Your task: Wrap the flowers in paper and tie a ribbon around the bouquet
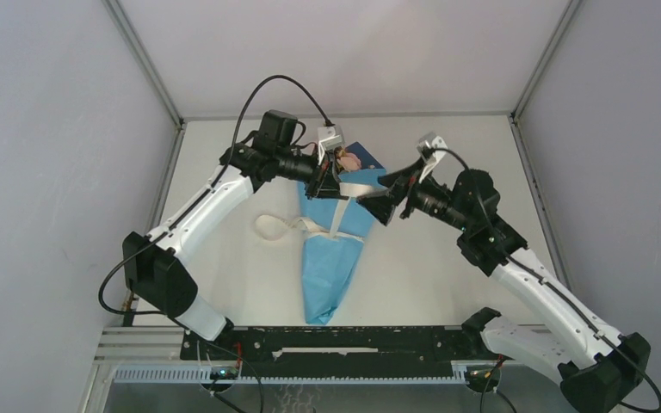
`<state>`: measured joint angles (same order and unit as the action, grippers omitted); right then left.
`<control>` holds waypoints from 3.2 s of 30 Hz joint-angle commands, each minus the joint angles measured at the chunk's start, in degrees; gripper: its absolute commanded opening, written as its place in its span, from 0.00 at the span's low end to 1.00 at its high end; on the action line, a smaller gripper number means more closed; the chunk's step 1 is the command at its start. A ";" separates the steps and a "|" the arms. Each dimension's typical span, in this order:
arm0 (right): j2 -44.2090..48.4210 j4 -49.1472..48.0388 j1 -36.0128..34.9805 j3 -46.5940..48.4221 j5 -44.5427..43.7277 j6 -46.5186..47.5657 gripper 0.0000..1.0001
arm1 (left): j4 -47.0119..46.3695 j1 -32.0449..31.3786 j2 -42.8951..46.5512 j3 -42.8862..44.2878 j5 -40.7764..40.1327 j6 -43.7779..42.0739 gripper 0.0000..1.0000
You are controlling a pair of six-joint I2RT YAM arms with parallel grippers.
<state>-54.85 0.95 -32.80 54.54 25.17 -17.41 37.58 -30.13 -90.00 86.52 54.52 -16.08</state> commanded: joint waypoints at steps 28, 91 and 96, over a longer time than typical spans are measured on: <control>-31.09 -40.36 -3.40 -12.73 -0.36 -8.99 0.00 | 10.47 16.16 1.50 -7.68 -15.14 -16.34 0.77; -5.51 -4.92 24.66 -24.81 -11.15 -17.33 0.00 | -5.01 41.44 6.11 -35.46 -64.71 -31.49 0.00; -1.23 -6.82 11.64 -15.05 -9.92 -10.72 0.00 | 8.95 31.39 12.52 -28.35 -51.29 -27.24 0.00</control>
<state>-60.10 -1.17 -14.39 32.16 16.43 -35.51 34.52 7.64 -83.92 50.06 -9.50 -46.76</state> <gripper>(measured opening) 0.006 0.004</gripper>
